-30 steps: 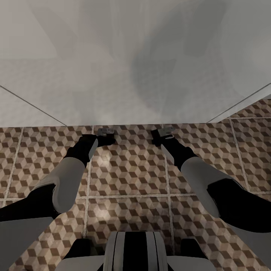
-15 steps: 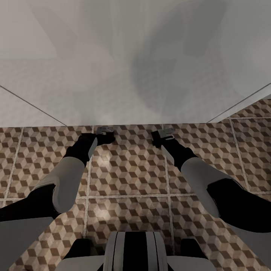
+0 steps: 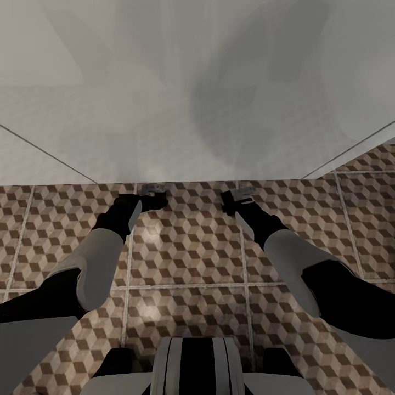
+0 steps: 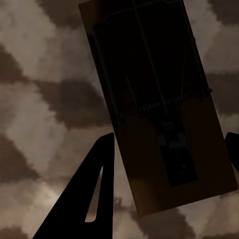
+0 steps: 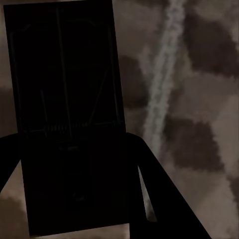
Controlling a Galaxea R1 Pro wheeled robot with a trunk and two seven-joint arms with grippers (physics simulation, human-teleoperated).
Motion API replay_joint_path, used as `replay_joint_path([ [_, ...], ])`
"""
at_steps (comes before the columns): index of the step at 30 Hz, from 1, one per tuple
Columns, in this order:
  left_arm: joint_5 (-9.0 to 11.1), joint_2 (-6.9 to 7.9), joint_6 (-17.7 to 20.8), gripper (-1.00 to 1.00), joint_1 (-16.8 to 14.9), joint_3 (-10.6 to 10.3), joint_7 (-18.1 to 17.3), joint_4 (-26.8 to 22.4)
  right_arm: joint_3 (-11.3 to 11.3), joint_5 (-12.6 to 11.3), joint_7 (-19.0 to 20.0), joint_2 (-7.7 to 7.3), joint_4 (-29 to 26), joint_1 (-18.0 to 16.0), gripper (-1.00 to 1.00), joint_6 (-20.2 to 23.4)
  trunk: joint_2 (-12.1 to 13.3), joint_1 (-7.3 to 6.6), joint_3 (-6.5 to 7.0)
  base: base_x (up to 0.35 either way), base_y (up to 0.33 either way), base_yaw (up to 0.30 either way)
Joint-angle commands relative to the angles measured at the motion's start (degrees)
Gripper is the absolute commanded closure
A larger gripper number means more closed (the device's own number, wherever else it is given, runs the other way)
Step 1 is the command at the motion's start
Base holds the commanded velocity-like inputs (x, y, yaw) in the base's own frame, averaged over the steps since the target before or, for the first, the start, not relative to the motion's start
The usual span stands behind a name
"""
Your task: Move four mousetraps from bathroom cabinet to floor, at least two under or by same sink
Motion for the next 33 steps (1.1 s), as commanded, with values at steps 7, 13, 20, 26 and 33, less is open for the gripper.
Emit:
replay_joint_path([
  [7, -0.84, -0.07, 0.27, 1.0, -0.02, 0.4, -0.3, -0.06, 0.49, -0.81, -0.49, -0.04, -0.09, -0.02, 1.0, 0.25, -0.01, -0.01, -0.03, 0.0, 0.0, 0.0],
  [13, -0.98, 0.08, 0.28, 1.0, -0.15, 0.39, -0.11, -0.02, 0.52, -0.8, -0.49, -0.02, -0.1, -0.02, 1.0, 0.2, -0.01, -0.01, -0.03, 0.0, 0.0, 0.0],
  [20, -0.94, 1.9, 0.94, 1.0, -1.2, 0.39, -0.03, 0.43, 0.52, -0.79, -0.49, 0.03, -0.16, -0.03, 1.0, 0.2, -0.01, -0.01, -0.03, 0.0, 0.0, 0.0],
  [26, -0.92, 2.55, 1.13, 1.0, -1.73, 0.39, -0.05, 0.56, 0.52, -0.78, -0.49, 0.05, -0.17, -0.02, 1.0, 0.2, -0.01, -0.01, -0.03, 0.0, 0.0, 0.0],
  [33, -0.85, 2.8, 1.16, 1.0, -2.33, 0.4, -0.04, 0.58, 0.52, -0.72, -0.49, 0.05, -0.17, -0.03, 1.0, 0.12, -0.01, -0.01, -0.03, 0.0, 0.0, 0.0],
])
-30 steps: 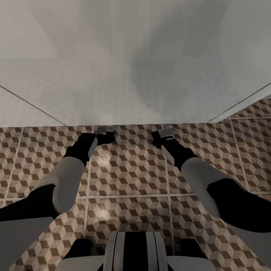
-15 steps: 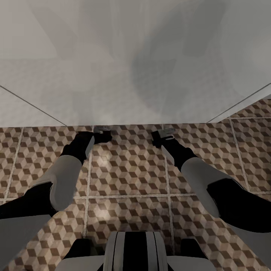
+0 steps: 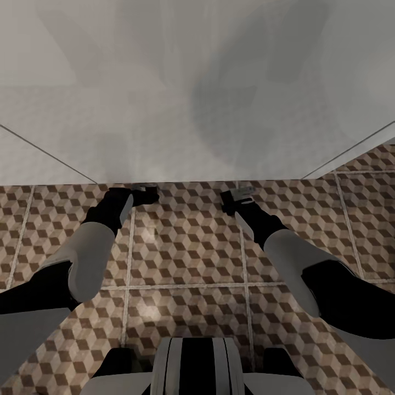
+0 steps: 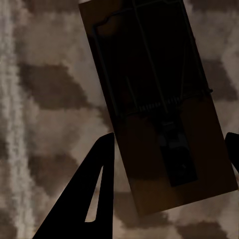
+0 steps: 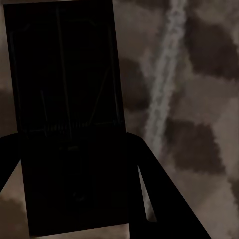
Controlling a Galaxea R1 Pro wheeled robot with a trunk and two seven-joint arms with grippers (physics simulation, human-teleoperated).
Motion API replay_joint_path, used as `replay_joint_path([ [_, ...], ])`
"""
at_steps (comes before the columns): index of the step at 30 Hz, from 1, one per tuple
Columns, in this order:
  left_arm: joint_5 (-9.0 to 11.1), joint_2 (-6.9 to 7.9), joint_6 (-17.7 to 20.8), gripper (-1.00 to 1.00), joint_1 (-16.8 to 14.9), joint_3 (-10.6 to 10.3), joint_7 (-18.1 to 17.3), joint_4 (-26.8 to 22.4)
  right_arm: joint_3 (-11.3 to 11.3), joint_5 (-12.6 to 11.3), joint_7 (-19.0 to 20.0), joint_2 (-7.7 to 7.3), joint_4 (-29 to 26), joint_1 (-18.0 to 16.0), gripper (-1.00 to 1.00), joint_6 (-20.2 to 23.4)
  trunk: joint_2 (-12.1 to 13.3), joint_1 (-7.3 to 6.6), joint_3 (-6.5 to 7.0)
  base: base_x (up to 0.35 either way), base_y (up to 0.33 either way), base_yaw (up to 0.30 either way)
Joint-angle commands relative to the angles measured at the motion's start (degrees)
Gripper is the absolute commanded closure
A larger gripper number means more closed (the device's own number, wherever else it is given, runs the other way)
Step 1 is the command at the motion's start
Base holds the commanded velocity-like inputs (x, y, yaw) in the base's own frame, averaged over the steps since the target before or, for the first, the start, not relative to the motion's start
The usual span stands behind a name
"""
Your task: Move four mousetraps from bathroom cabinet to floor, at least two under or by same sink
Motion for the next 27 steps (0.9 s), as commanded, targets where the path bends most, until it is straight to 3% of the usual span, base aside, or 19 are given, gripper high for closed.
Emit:
replay_joint_path([
  [1, -0.66, -0.07, 0.24, 1.0, -0.03, 0.46, -0.56, -0.1, 0.49, -0.8, -0.49, -0.03, -0.09, -0.02, 1.0, 0.26, -0.01, -0.01, -0.03, 0.0, 0.0, 0.0],
  [27, -0.63, -0.17, 0.24, 1.0, -0.08, 0.54, -0.62, -0.11, 0.44, -0.77, -0.49, -0.02, -0.7, -0.12, 1.0, 0.39, -0.01, -0.01, -0.03, 0.0, 0.0, 0.0],
])
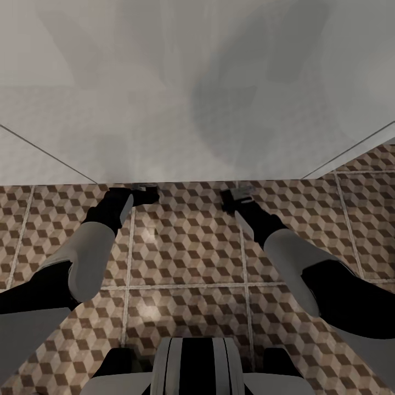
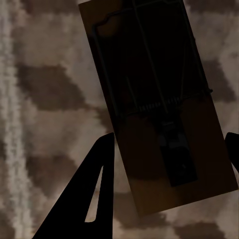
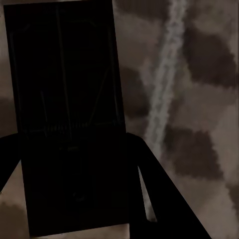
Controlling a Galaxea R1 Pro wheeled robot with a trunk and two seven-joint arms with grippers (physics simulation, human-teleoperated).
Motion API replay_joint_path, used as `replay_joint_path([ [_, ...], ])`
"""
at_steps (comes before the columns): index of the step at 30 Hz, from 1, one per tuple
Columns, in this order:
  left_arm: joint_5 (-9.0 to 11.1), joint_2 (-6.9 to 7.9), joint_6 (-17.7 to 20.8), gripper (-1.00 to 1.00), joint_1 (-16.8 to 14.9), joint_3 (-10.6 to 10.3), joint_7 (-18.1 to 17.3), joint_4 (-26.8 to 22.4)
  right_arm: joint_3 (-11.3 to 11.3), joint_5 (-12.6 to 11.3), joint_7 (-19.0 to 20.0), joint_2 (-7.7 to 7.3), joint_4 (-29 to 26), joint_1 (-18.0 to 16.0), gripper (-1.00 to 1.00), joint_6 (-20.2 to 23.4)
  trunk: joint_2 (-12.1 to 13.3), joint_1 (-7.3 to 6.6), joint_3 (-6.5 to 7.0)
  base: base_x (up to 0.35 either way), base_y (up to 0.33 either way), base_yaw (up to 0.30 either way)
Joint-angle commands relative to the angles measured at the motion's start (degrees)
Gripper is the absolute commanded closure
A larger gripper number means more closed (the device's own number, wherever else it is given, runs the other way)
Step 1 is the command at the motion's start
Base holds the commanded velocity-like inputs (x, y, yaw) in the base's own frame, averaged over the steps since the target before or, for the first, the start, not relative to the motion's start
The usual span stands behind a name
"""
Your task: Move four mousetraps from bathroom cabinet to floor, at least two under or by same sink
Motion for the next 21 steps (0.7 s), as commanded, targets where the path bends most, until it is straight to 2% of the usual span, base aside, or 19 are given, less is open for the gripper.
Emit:
replay_joint_path([
  [1, -0.65, -0.09, 0.24, 1.0, -0.02, 0.46, -0.55, -0.12, 0.49, -0.78, -0.5, -0.04, -0.35, -0.18, 1.0, 0.34, -0.01, -0.01, -0.03, 0.0, 0.0, 0.0],
  [12, -0.26, -0.13, 0.24, 1.0, -0.02, 0.46, -0.92, -0.58, 0.46, -0.68, -0.59, -0.37, -0.83, -2.9, 1.0, 0.64, -0.01, -0.01, -0.03, 0.0, 0.0, 0.0],
  [21, -0.18, -0.13, 0.24, 1.0, -0.02, 0.54, -1.06, -0.75, 0.46, -0.71, -0.59, -0.57, 0.47, -3.23, 1.0, 0.59, -0.01, -0.01, -0.03, 0.0, 0.0, 0.0],
])
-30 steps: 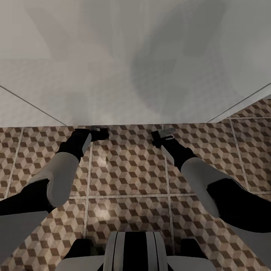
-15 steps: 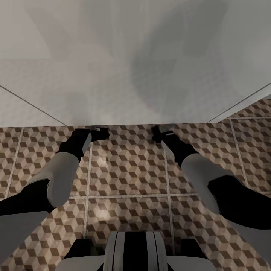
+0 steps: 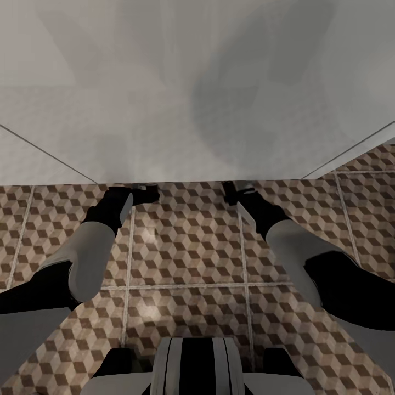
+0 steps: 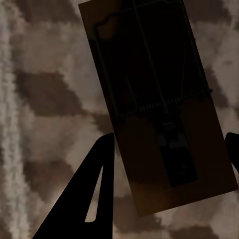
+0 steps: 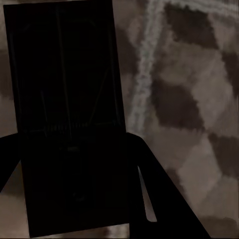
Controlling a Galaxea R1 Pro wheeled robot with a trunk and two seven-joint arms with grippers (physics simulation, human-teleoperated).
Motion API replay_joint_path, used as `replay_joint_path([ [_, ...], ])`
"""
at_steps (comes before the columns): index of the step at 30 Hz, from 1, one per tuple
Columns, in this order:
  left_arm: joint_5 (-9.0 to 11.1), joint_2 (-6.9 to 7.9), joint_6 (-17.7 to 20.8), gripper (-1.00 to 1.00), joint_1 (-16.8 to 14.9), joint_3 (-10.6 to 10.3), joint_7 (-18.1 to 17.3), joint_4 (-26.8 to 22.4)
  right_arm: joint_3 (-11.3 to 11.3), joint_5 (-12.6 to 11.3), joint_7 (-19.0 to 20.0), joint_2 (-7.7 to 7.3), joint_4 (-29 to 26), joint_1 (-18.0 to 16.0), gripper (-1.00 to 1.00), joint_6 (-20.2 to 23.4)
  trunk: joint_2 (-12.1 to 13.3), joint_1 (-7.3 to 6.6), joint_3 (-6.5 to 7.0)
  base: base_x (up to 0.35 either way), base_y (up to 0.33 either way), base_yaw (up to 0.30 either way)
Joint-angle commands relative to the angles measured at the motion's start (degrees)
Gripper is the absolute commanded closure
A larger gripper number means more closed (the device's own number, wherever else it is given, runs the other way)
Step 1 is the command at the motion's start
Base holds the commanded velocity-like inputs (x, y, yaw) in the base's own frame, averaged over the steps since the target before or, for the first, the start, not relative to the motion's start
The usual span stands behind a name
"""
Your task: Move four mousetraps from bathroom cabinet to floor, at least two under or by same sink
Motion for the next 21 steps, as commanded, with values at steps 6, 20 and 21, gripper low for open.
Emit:
replay_joint_path([
  [6, -0.63, -0.15, 0.24, 1.0, -0.02, 0.47, -0.57, -0.56, 0.61, -0.84, -0.45, 0.04, 2.54, -0.04, 1.0, -0.02, -0.01, -0.01, -0.03, 0.0, 0.0, 0.0],
  [20, -0.54, -0.16, 0.33, 1.0, -0.02, 0.54, -0.59, -2.76, 0.93, -0.99, -0.41, 0.13, 4.62, -0.04, 1.0, -0.28, -0.01, -0.01, -0.03, 0.0, 0.0, 0.0],
  [21, -0.54, -0.16, 0.33, 1.0, -0.02, 0.54, -0.6, -2.79, 0.93, -0.99, -0.41, 0.13, 4.72, -0.04, 1.0, -0.29, -0.01, -0.01, -0.03, 0.0, 0.0, 0.0],
])
